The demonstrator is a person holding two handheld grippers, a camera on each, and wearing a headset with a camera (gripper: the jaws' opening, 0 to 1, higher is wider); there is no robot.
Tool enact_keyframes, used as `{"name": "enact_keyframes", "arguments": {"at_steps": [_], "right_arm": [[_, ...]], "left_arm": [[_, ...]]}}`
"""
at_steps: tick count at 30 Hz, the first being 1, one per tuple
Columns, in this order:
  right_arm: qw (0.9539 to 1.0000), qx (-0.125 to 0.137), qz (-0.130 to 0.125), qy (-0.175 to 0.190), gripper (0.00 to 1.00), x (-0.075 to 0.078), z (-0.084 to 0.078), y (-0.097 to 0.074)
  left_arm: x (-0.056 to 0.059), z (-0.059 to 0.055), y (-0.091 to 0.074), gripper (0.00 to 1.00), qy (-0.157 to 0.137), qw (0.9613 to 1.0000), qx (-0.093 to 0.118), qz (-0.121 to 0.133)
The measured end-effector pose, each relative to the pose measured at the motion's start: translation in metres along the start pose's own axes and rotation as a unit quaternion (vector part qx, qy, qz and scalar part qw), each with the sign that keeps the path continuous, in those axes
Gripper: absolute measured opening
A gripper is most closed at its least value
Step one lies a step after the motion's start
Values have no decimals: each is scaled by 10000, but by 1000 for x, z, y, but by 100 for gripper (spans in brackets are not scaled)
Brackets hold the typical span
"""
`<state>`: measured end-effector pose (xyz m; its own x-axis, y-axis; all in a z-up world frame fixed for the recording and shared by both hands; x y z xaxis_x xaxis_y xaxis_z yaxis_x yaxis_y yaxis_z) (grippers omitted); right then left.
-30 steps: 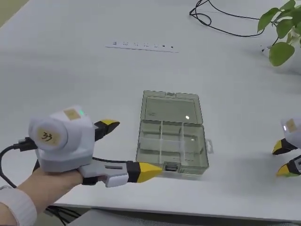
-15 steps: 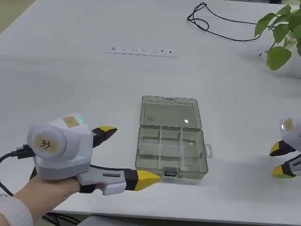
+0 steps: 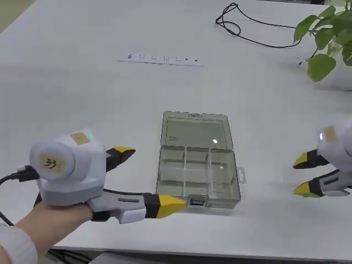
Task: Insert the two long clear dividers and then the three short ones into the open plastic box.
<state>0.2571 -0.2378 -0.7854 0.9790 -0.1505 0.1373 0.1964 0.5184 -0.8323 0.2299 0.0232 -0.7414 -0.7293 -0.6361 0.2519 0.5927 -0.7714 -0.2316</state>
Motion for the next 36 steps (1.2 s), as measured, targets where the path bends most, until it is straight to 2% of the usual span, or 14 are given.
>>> {"name": "enact_keyframes", "arguments": {"at_steps": [4,7,10,11,13,17,18,23,24,28,30,33,34,36], "right_arm": [[9997,153,-40,-165,32,0,23,-1],[9987,345,-96,-357,32,0,47,-2],[9965,530,-222,-603,32,8,63,1],[9946,618,-278,-791,32,9,73,0],[9931,735,-347,-841,32,11,83,2],[9904,923,-319,-982,32,1,110,3],[9888,965,-318,-1093,32,-3,118,4],[9827,1010,-401,-1500,32,-10,138,10],[9837,1006,-328,-1456,32,-15,142,12],[9797,954,-394,-1720,32,-16,149,18],[9801,961,-370,-1696,32,-17,153,21],[9803,1020,-343,-1657,32,-18,160,23],[9796,1045,-361,-1678,32,-19,162,25],[9792,1017,-377,-1716,32,-19,164,26]], "left_arm": [[-1,1,2,95,-276,9996,54,22],[-4,-1,3,95,-326,9994,-43,98],[-4,-1,7,95,-417,9990,-91,137],[-4,2,9,94,-505,9986,-45,160],[-3,5,13,92,-607,9980,-20,147],[0,13,22,86,-846,9964,34,74],[1,13,25,83,-1069,9942,-29,70],[9,27,37,71,-1787,9835,256,-102],[10,28,40,67,-1943,9806,237,-113],[22,26,47,54,-2122,9765,45,-379],[31,23,50,44,-2308,9716,-96,-504],[36,21,54,31,-2405,9690,-106,-562],[37,22,55,25,-2406,9689,-32,-573],[39,22,56,18,-2569,9649,-16,-545]]}}
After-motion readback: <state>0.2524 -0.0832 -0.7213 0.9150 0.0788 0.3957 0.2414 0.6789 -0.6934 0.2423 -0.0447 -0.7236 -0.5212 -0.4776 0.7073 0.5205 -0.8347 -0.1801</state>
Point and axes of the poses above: the centre of the closed fingertips' face, and the gripper's own axes: y roughly forward along the fingers, x roughly to its right, z roughly out of its top, the point moved 2 cm from there along -y, roughly backward along the fingers, and after that the axes turned 12 degrees about x, right-handed, at the moved point
